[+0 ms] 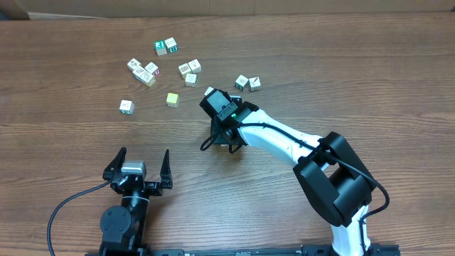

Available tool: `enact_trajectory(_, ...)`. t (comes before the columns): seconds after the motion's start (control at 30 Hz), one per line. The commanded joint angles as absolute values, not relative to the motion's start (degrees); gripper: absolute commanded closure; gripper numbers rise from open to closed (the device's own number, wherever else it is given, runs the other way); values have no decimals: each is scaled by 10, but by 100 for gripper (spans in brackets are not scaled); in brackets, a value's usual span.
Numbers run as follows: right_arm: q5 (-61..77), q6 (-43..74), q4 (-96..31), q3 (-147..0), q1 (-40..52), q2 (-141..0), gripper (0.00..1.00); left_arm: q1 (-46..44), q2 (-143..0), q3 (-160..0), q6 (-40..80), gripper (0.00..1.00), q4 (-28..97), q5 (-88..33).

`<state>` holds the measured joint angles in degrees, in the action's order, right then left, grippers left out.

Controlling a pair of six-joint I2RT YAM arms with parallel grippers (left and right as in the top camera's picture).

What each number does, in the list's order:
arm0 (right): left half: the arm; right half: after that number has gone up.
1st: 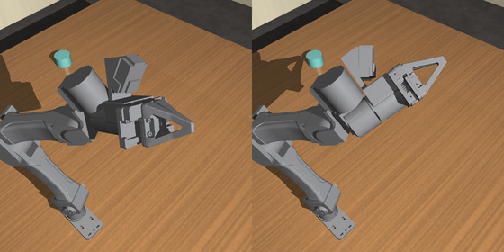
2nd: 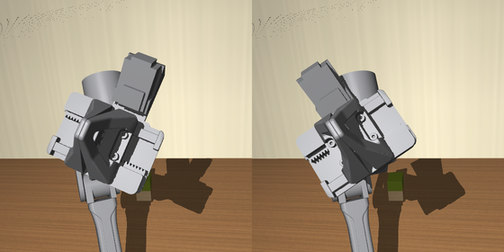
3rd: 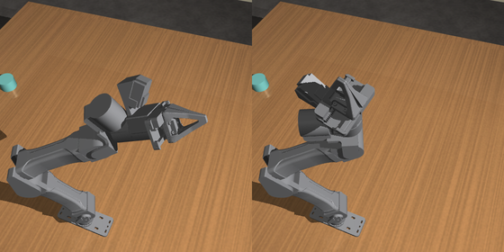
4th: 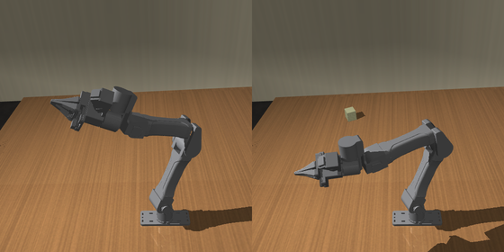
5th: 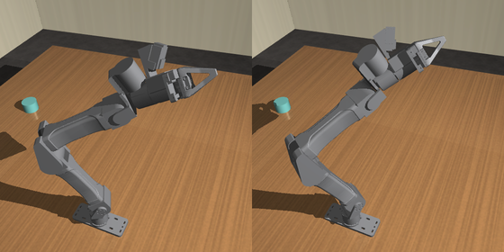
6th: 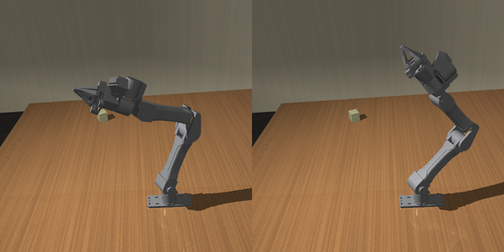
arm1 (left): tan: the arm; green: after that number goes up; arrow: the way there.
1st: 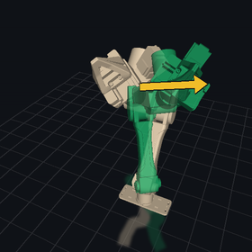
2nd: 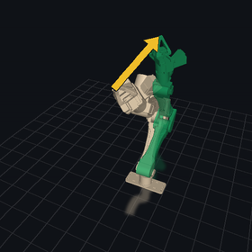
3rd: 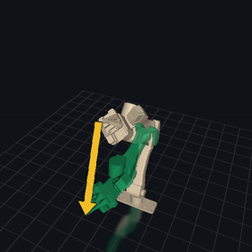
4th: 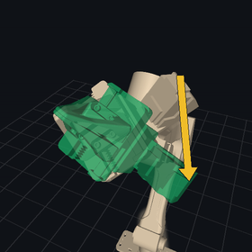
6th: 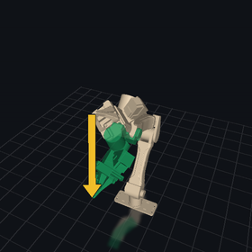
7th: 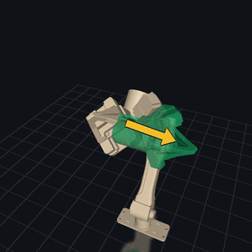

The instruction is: Form a tower

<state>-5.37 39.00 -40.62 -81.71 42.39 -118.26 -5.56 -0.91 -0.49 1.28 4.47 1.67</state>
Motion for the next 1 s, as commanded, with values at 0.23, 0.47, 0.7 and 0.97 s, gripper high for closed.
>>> enact_trajectory(0.23,-60,392,-404,-813,424,-1188,66,-52,-3,-3,4,0,43,10)
enact_trajectory(0.47,-60,404,-403,-813,424,-1188,72,-52,-3,-3,4,0,43,10)
enact_trajectory(0.7,-60,409,-398,-813,424,-1188,71,-52,-3,-3,4,0,43,10)
enact_trajectory(0.97,-60,409,-395,-813,424,-1188,63,-52,-3,-3,4,1,43,10)
